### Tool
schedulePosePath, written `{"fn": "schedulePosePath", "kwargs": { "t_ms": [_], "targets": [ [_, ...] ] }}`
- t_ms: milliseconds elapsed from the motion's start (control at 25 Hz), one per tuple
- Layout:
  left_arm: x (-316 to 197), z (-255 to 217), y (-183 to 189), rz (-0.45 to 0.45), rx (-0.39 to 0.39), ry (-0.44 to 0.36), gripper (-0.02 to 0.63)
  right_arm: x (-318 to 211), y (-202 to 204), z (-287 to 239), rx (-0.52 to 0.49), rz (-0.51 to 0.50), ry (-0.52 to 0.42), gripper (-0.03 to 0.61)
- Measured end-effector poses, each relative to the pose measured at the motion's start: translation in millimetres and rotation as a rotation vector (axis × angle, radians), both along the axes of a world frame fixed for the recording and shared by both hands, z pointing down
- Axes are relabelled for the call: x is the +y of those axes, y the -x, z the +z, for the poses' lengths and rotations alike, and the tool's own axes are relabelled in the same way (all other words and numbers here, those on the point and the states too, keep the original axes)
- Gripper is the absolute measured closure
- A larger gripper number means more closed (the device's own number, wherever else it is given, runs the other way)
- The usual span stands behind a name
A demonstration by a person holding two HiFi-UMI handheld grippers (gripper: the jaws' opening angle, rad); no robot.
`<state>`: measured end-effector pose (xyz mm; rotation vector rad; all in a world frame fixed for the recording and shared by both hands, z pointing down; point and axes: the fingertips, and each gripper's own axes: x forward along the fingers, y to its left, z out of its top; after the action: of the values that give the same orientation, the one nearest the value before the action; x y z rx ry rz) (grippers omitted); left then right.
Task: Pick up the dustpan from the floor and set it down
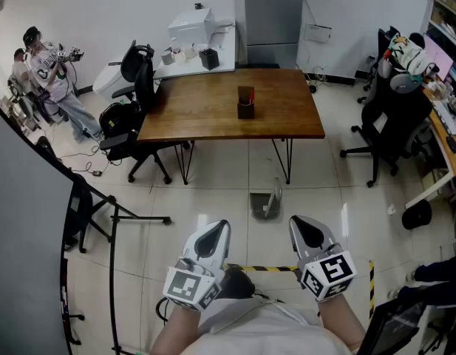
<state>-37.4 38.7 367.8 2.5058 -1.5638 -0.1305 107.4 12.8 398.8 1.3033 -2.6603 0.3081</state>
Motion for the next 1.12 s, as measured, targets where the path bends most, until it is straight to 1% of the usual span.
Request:
{"fn": "schedulePosePath", "kwargs": {
  "t_ms": [160, 280, 400, 520, 640, 760, 880, 1000, 1040, 1080, 1120],
  "targets": [
    [-36.6, 13.3, 21.0, -0.008, 0.005, 0.014, 0.603, -34.2, 16.0, 13.1, 0.004, 0.001, 0.017, 0.575],
    [-74.4, 22.3, 33.8, 0.015, 0.006, 0.021, 0.603, -71.4, 27.7, 21.2, 0.003, 0.007, 0.042, 0.575],
    [-124.1, 24.0, 55.0, 0.048, -0.008, 0.010, 0.603, -117.7, 45.8, 22.8, 0.023, 0.031, 0.036, 0.575],
    [-169.9, 19.0, 77.0, 0.079, 0.005, 0.003, 0.603, -160.4, 61.0, 17.3, 0.041, 0.060, 0.023, 0.575],
    [-203.4, 14.3, 92.5, 0.101, 0.016, 0.004, 0.603, -194.6, 65.8, 13.6, 0.055, 0.111, 0.022, 0.575],
    [-226.5, 24.6, 99.4, 0.112, 0.010, 0.035, 0.603, -216.1, 64.1, 21.1, 0.061, 0.159, 0.044, 0.575],
    [-241.1, 33.7, 98.3, 0.127, 0.010, 0.060, 0.603, -227.4, 61.4, 31.5, 0.074, 0.178, 0.074, 0.575],
    [-255.3, 36.9, 95.9, 0.121, 0.015, 0.077, 0.603, -241.1, 54.2, 48.5, 0.110, 0.201, 0.133, 0.575],
    [-258.0, 38.6, 93.6, 0.119, 0.018, 0.085, 0.603, -244.3, 50.7, 58.6, 0.126, 0.202, 0.164, 0.556],
    [-259.9, 41.6, 90.3, 0.120, 0.019, 0.095, 0.603, -247.0, 46.7, 72.3, 0.150, 0.199, 0.200, 0.489],
    [-262.0, 46.2, 86.4, 0.122, 0.017, 0.105, 0.603, -249.4, 42.1, 90.3, 0.187, 0.193, 0.238, 0.455]
  ]
}}
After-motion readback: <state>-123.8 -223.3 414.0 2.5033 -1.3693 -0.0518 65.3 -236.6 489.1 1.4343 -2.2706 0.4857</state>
